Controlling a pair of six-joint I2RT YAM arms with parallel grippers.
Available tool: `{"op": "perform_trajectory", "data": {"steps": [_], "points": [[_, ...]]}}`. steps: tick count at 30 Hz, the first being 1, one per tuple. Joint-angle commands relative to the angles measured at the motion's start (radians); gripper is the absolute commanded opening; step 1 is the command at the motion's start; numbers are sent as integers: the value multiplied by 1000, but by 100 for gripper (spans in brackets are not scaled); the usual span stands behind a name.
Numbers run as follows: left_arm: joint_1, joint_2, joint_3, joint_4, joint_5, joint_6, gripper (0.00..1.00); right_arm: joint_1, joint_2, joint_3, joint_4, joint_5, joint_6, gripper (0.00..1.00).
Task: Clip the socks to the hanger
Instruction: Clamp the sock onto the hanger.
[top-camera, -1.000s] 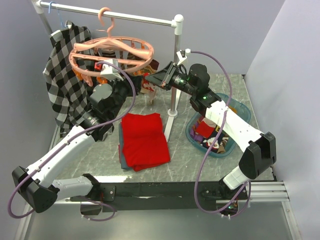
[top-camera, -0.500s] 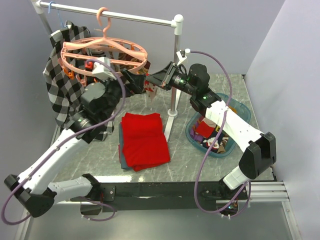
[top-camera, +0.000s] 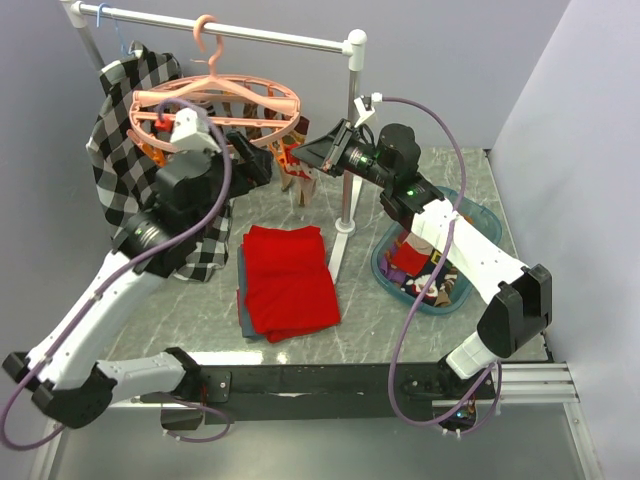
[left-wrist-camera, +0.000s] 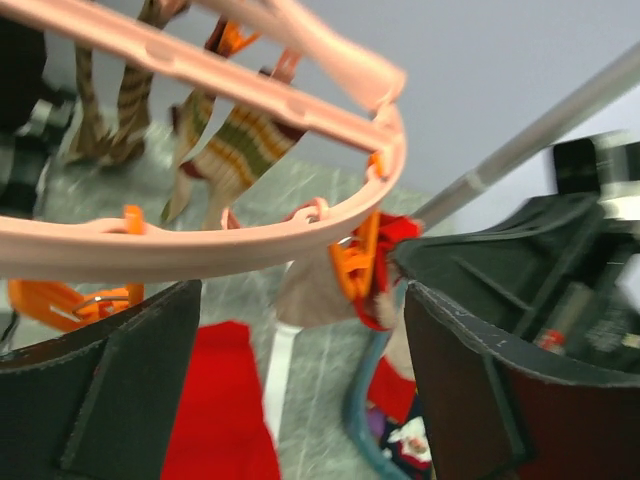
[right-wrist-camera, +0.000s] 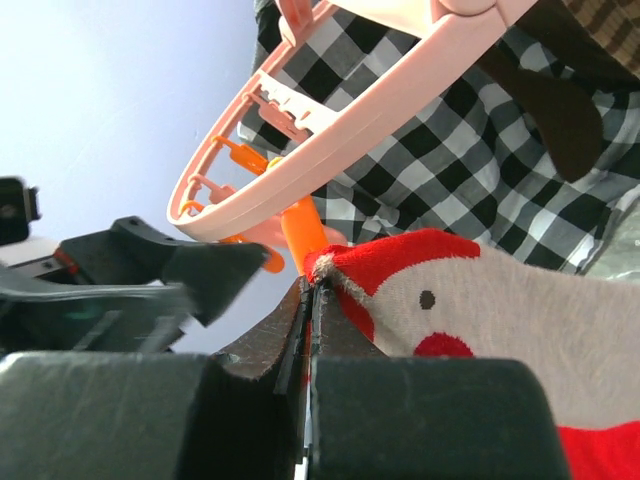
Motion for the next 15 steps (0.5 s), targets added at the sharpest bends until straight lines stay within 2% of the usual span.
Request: {"op": "perform_trajectory", "data": {"steps": [1,9,15], "points": [[-1,49,83,-130,-45,-24,84,-6,7,60,9,13,-31,0],[-4,98,113,-136,-142,14,72,-6,10,67,-6,8,-50,0],[-5,124,118,-65,-168,55,69,-6,18,69,-3,-4,-49,0]]}}
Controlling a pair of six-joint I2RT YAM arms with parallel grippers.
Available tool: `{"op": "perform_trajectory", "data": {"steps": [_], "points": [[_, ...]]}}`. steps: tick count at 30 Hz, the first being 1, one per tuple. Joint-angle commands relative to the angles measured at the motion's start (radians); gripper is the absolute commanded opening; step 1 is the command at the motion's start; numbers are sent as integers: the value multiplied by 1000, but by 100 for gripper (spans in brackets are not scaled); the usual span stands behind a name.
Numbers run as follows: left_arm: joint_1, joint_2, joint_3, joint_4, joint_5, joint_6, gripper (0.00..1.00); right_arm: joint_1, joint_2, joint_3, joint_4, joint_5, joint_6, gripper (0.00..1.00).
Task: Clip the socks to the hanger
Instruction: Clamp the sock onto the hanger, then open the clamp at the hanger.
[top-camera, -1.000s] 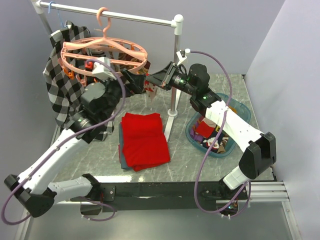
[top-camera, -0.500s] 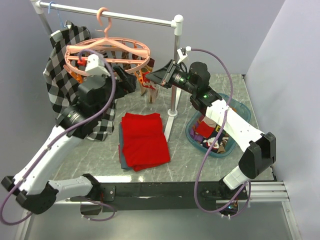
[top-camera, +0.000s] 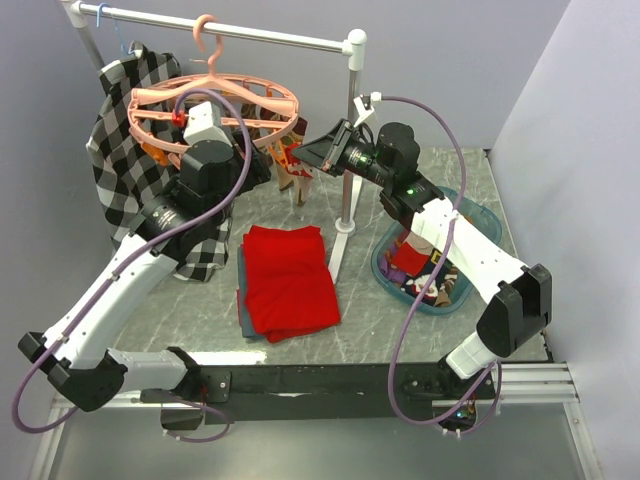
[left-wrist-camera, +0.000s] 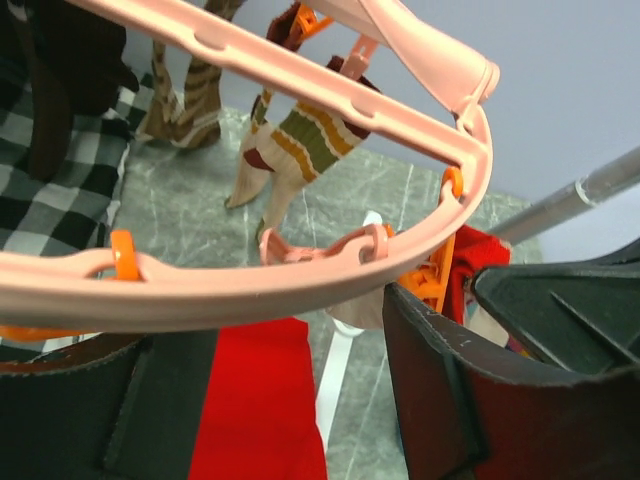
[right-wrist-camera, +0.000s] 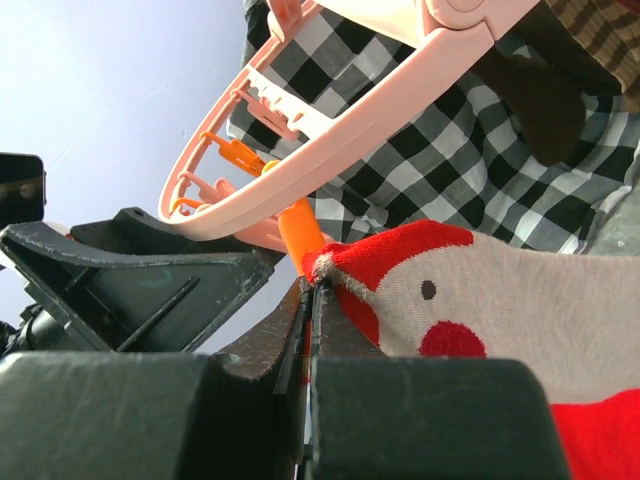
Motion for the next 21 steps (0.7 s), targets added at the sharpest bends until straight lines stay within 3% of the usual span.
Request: {"op": "perform_trajectory", "data": {"steps": [1,16,21], "points": [[-6,9,35,71,-47,47,68,-6,16,58,22,-12,-18,0],[-6,46,56,140,-110,116,52,-6,36,68,16,-29,-34,0],[-6,49,56,149,-108,130,35,-5,32,59,8,-23,-43,0]]}}
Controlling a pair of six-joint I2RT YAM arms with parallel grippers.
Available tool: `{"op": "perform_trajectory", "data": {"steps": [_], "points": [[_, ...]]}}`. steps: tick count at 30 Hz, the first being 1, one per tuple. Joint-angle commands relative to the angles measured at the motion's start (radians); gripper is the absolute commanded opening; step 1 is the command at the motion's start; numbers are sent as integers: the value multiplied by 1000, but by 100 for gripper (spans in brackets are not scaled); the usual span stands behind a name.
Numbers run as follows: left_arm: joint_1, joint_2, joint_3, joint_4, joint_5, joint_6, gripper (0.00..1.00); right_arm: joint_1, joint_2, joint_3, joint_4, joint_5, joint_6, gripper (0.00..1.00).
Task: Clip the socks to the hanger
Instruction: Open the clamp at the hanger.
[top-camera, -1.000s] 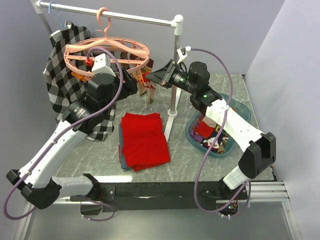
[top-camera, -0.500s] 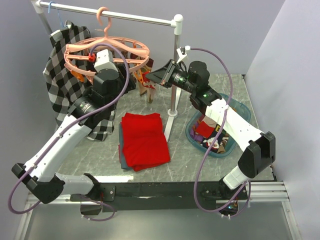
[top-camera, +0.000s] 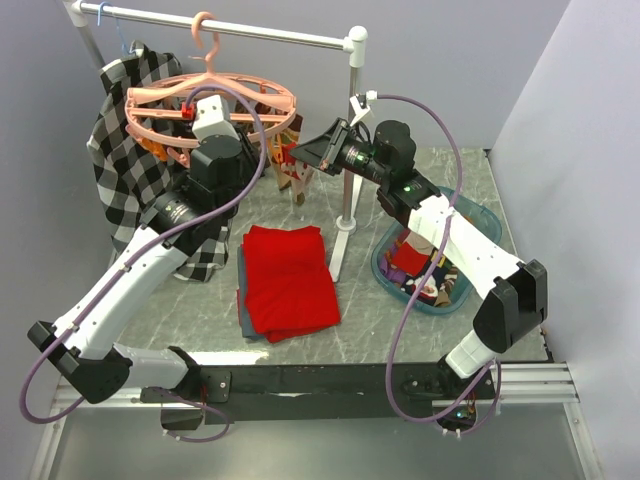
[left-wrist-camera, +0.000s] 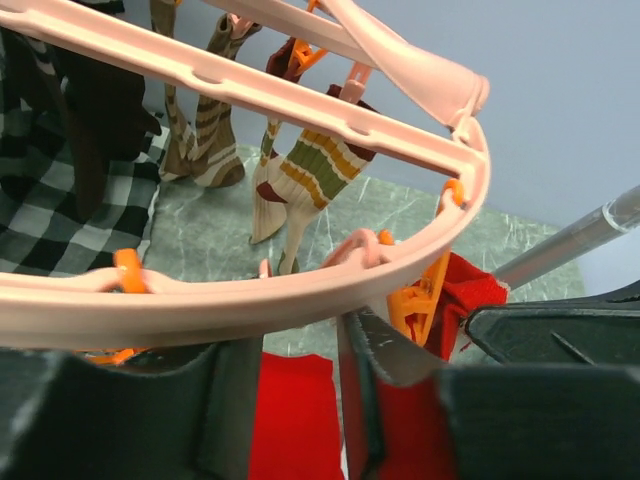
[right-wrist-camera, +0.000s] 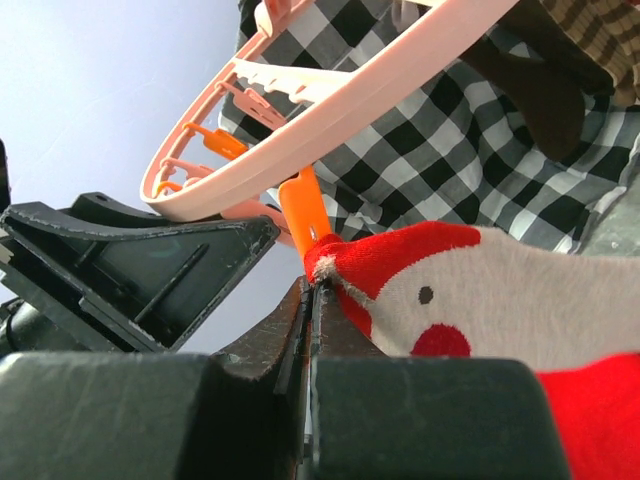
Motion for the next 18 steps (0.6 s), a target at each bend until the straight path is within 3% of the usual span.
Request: {"op": "perform_trajectory", "data": {"steps": [1,3,5,10,12,13,18], "points": [[-2,-1,49,56,-21,30,29,-6,1,33,15,-6,-28,0],[-2,-1,46,54,-13,30,25,-6,-7,25,5,4,-39,0],[-2,-6,44,50,-2,32,18,-6,-22,18,-13,32,-63,7],[-2,-29,18,42,10,30,11,-6,-85,-21,-112,112,-198,46],[-2,-38,4,41,19,32,10,-6,-132,-42,-154,164,-250,54],[-2,-39,1,34,22,29,10,-6,-169,-51,-200,181,-316,63],[-2,-58,-10,11,39,24,8,-11,-306,-158,-369,351,-554,71]]}}
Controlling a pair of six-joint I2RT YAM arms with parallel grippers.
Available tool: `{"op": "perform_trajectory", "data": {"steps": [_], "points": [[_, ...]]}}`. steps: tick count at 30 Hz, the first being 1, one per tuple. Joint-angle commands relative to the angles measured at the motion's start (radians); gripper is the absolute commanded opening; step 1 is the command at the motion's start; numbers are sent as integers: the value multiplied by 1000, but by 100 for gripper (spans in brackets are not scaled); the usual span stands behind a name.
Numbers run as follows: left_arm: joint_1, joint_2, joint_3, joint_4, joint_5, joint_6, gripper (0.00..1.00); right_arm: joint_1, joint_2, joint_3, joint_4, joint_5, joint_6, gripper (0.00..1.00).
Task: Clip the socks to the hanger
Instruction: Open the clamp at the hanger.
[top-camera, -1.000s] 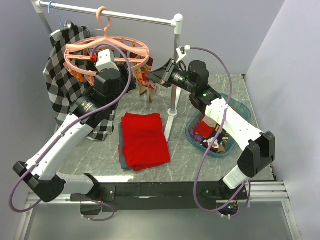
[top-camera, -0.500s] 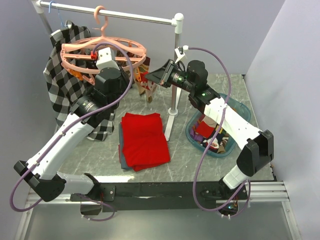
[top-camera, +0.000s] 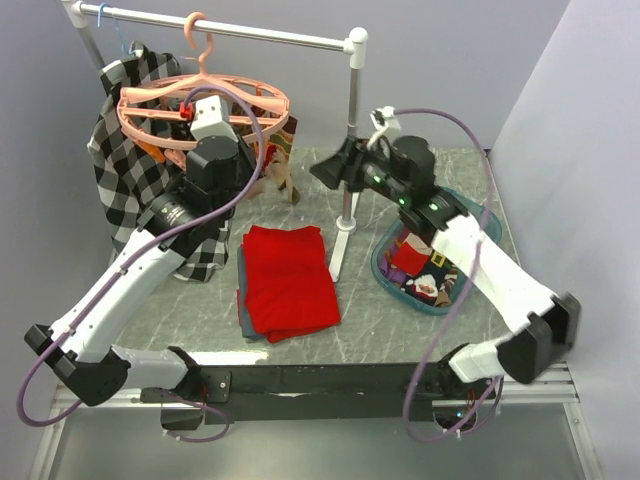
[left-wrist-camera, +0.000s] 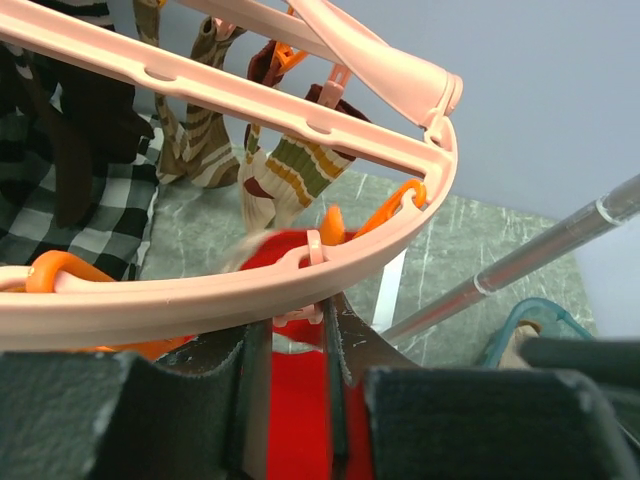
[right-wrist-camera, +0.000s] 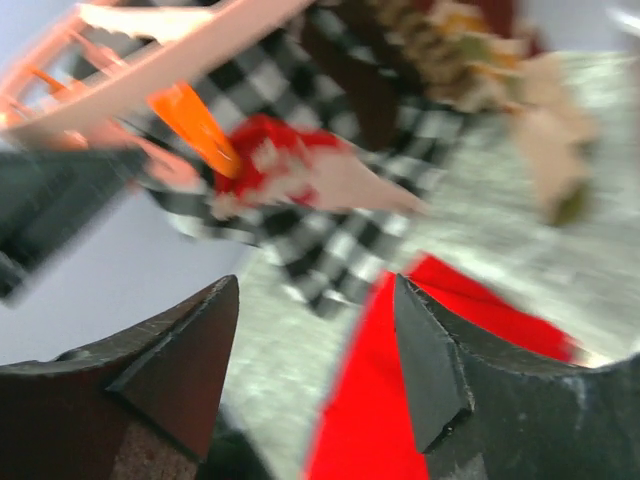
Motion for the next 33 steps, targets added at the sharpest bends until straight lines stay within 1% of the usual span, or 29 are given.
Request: {"op": "perform_trajectory", "data": {"steps": [1,3,4,5,6,7,8,11,13,16,21,23,24,26,33], "points": [[0,-51,-7,3,30,2,8,-13,-186,-91,-183,241,-316,72],[-2,-58,-7,-6,38,-1,8,-32,-229,-169,-232,295,-384,72],[0,-61,-5,-10,45,-1,8,-39,-263,-189,-297,330,-449,72],[-2,-67,-1,-17,48,-1,8,-45,-277,-206,-341,394,-482,72],[0,-69,1,-21,47,0,8,-49,-286,-232,-381,421,-537,72],[0,-70,2,-24,51,0,8,-52,-297,-246,-460,442,-562,71],[-2,-74,5,-27,54,0,7,-54,-297,-260,-497,470,-582,71],[0,-83,5,-35,70,0,7,-74,-274,-332,-603,488,-590,68],[0,-89,1,-27,76,0,7,-82,-236,-349,-645,490,-554,64],[0,-94,4,-23,84,5,6,-83,-167,-375,-654,498,-495,59],[0,-87,13,-29,117,2,4,-103,-73,-390,-649,521,-456,56],[-2,-87,13,-29,125,0,4,-120,-47,-402,-623,516,-451,53],[-2,-87,13,-29,127,0,4,-126,-41,-402,-614,514,-447,50],[0,-90,12,-29,128,0,4,-144,-17,-413,-580,510,-448,48],[0,-90,12,-49,114,12,4,-197,83,-442,-476,498,-451,48]]}}
